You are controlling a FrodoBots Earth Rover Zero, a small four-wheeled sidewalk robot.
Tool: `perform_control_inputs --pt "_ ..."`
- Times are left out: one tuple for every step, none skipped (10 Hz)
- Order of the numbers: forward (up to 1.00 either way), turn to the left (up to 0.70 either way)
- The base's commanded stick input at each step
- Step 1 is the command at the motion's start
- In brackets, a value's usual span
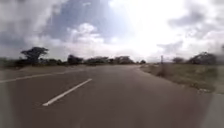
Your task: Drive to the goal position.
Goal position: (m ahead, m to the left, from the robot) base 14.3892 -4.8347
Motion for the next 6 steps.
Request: perform_control_inputs --pt "1.0 0.0" --pt "1.0 0.0" --pt "1.0 0.0" --pt "1.0 0.0" --pt "1.0 0.0" --pt "1.0 0.0"
